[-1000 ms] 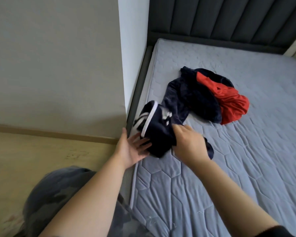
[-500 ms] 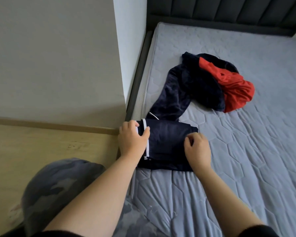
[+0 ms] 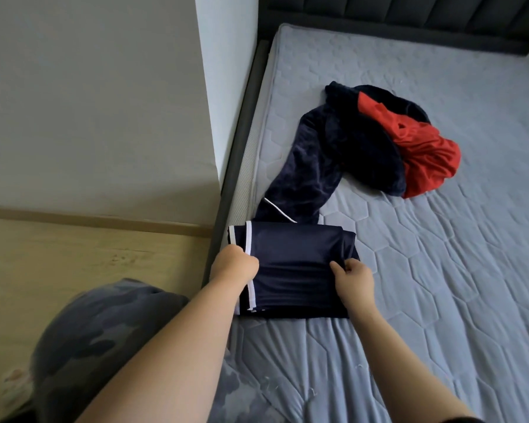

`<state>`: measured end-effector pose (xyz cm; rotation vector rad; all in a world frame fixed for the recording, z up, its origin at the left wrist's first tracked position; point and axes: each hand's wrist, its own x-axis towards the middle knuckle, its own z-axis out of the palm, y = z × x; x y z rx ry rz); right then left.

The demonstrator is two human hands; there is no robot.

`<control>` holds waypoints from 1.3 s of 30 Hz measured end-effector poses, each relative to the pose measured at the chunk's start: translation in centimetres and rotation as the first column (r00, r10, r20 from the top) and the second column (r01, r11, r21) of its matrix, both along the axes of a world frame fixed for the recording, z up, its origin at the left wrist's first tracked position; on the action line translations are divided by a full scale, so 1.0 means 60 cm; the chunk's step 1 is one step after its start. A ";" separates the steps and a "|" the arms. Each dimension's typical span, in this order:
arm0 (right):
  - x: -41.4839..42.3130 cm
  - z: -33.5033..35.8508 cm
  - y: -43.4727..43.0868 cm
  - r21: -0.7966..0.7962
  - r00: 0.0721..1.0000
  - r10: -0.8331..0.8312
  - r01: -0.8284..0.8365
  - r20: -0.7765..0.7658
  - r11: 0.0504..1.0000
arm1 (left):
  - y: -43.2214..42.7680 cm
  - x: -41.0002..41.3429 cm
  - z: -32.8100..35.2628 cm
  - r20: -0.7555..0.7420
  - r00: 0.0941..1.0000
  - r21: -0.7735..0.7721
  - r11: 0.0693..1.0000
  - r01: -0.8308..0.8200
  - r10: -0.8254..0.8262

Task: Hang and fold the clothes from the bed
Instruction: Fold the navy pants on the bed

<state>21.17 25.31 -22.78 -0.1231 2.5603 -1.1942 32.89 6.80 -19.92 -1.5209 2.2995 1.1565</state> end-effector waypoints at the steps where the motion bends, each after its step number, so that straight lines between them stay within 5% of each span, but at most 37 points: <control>1: 0.007 0.004 -0.002 0.069 0.999 0.044 -0.043 -0.013 0.997 | 0.001 0.003 0.005 0.034 0.999 -0.016 1.000 0.026 -0.026; 3: 0.017 0.016 -0.007 0.261 0.976 0.152 -0.109 -0.153 0.959 | -0.001 0.004 0.014 0.047 0.992 -0.259 0.957 0.127 -0.119; 6: 0.022 0.032 -0.029 0.375 0.792 0.313 -0.115 -0.524 0.920 | 0.010 -0.008 0.022 -0.052 0.878 -0.782 0.567 0.260 -0.475; 8: 0.018 0.035 -0.055 0.391 0.712 0.404 -0.196 -0.574 0.899 | 0.024 -0.018 0.010 -0.019 0.791 -0.836 0.444 0.323 -0.611; 13: 0.018 -0.046 -0.056 0.539 0.828 0.481 -0.275 -0.288 0.796 | 0.034 0.002 -0.072 0.218 0.772 -0.584 0.554 0.593 -0.597; 17: 0.017 -0.083 -0.041 0.428 0.939 0.232 -0.105 -0.255 0.898 | 0.035 0.006 -0.093 0.184 0.813 -0.569 0.615 0.546 -0.552; 22: 0.014 -0.070 -0.049 0.325 0.968 0.036 0.048 -0.249 0.945 | 0.035 -0.002 -0.099 0.206 0.876 -0.527 0.705 0.474 -0.436; 31: -0.023 -0.027 -0.050 -0.009 0.944 -0.197 0.207 0.264 0.978 | 0.030 -0.001 -0.093 0.250 0.857 -0.509 0.692 0.512 -0.450; 35: -0.007 -0.018 -0.038 -0.092 0.934 -0.173 0.211 0.313 0.973 | 0.031 0.008 -0.086 0.245 0.834 -0.524 0.657 0.542 -0.494; 39: 0.010 0.019 -0.038 -0.244 0.969 -0.138 0.188 0.207 0.952 | 0.029 0.021 -0.082 0.213 0.831 -0.529 0.655 0.540 -0.513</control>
